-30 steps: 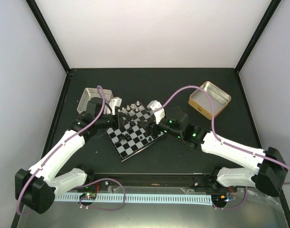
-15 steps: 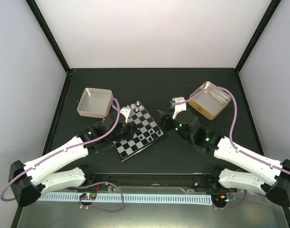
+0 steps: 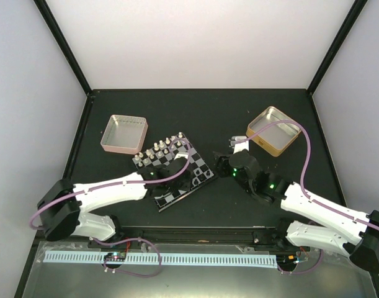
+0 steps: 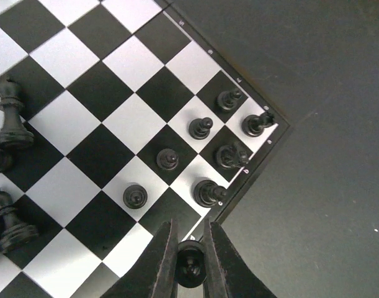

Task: Set up the chess pieces on the board
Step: Place the chess piece on the chessboard.

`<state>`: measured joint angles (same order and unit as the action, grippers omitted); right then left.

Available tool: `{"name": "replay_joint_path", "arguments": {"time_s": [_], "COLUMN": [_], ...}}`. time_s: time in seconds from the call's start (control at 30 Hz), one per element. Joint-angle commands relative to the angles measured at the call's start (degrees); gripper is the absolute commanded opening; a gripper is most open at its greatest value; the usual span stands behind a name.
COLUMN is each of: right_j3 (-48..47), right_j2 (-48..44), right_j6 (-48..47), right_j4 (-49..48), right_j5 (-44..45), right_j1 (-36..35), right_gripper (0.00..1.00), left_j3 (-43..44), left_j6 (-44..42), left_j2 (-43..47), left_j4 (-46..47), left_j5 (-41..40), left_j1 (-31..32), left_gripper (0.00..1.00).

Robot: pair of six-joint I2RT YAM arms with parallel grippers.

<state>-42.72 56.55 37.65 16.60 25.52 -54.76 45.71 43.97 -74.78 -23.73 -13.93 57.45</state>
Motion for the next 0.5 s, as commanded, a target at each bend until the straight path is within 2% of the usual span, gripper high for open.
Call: {"name": "replay_joint_path", "arguments": {"time_s": [0.0,0.23,0.47], "right_j3": [0.2,-0.1,-0.6], "right_j2": [-0.1,1.2,2.3], "right_j6": [0.5,-0.3,-1.5], "right_j4": [0.0,-0.2,0.2], "right_j5": [2.4,2.3,2.2], "right_j1": [0.6,1.5,2.2], "right_gripper": [0.71,0.74,0.75], "left_j3": [0.8,2.2,0.4], "left_j6": [5.9,9.0,9.0], "left_j2": [-4.2,-10.2,-10.5], "left_j4": [3.9,3.7,6.9], "left_j5": [-3.2,-4.6,-3.0], "left_j1": [0.5,0.4,0.4], "left_gripper": [0.02,0.02,0.02]}}
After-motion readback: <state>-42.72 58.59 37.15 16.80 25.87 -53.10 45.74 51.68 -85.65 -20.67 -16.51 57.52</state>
